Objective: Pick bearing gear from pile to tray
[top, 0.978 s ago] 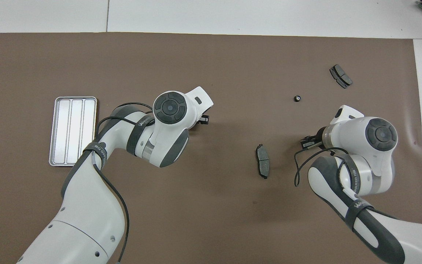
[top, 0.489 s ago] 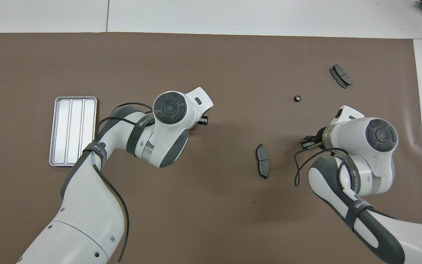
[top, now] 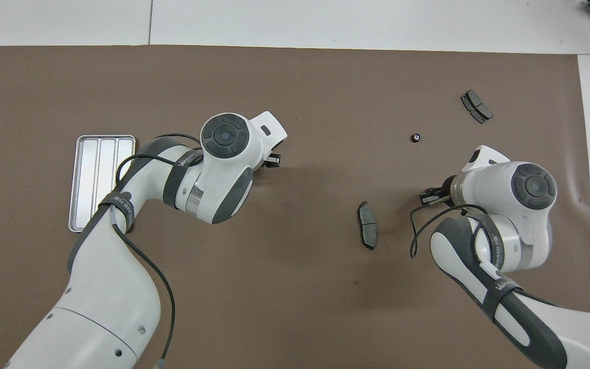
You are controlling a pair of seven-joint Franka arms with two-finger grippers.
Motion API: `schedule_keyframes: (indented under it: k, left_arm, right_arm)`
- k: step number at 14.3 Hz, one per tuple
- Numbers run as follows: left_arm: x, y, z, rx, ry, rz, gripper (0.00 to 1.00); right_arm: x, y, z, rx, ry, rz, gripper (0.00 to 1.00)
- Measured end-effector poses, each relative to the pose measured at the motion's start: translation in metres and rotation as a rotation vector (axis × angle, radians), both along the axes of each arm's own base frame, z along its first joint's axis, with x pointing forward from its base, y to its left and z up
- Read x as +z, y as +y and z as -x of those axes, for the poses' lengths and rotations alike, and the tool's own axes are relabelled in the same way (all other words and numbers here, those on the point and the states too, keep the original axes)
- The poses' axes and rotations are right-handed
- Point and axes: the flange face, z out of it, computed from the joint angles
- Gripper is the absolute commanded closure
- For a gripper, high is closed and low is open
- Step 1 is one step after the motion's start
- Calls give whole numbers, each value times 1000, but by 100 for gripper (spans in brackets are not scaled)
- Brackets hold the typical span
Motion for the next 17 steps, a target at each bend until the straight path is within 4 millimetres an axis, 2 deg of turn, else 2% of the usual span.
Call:
schedule_keyframes:
  k: [3,5,7,8,10,12,13,15,17]
  left_arm:
    - [8,84,-33,54,-5,-6,100]
    - [12,149,-48,67,3,-16,100]
    - [17,212,-54,53,23,-29,100]
    - [17,242,-53,42,38,-35,100]
    - [11,298,-45,17,68,-42,100]
    - [-2,341,-29,5,109,-41,100]
    - [-10,353,-19,9,131,-37,100]
    - [-27,362,0,18,166,-31,71]
    - [-32,360,11,17,169,-28,61]
  right_arm:
    - [71,15,-18,-119,-13,-11,100]
    - [115,40,-25,-181,-24,-24,100]
    - [142,75,-28,-225,-48,-45,100]
    - [148,95,-27,-246,-57,-58,100]
    - [150,147,-25,-304,-59,-89,100]
    - [143,209,-25,-362,-55,-127,100]
    - [134,236,-25,-376,-61,-150,100]
    - [107,285,-23,-388,-70,-194,100]
    - [77,322,-16,-397,-69,-224,100]
